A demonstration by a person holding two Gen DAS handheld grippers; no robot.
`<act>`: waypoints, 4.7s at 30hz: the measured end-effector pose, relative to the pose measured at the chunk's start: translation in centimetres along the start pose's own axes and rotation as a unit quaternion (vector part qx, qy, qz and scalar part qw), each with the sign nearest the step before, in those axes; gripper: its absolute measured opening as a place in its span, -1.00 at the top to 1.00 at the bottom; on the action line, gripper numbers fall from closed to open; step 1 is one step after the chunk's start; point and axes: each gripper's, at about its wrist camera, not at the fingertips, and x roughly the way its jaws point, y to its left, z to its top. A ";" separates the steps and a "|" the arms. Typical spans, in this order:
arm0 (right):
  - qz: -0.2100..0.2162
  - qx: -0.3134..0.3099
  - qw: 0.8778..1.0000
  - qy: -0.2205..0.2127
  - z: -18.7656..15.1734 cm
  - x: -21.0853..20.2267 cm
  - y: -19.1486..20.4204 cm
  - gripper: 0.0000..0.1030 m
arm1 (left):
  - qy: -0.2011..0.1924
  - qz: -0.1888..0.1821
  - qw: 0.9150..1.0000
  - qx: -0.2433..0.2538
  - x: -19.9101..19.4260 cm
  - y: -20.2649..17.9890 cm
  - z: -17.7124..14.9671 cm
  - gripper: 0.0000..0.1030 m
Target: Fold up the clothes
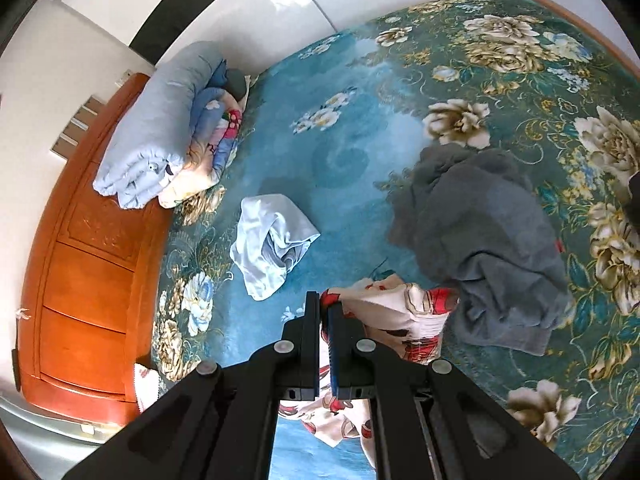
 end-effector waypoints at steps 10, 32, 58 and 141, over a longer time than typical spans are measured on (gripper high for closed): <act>-0.024 0.043 0.999 -0.023 -1.4 -5.0 -2.2 0.94 | -0.045 0.005 0.994 0.098 -14.5 3.1 5.8 0.95; -0.159 0.262 0.952 0.020 -20.5 -4.4 -8.9 0.94 | -0.010 0.148 0.979 0.143 -27.6 12.4 25.9 -0.20; -0.162 0.247 0.955 0.039 -18.6 -3.3 -11.3 0.94 | -0.107 0.130 0.979 -0.112 -28.8 24.4 15.5 0.82; -0.093 0.292 0.943 -0.133 -24.0 -10.0 -11.8 0.83 | -0.217 0.183 0.959 -0.023 -37.5 25.6 20.8 0.90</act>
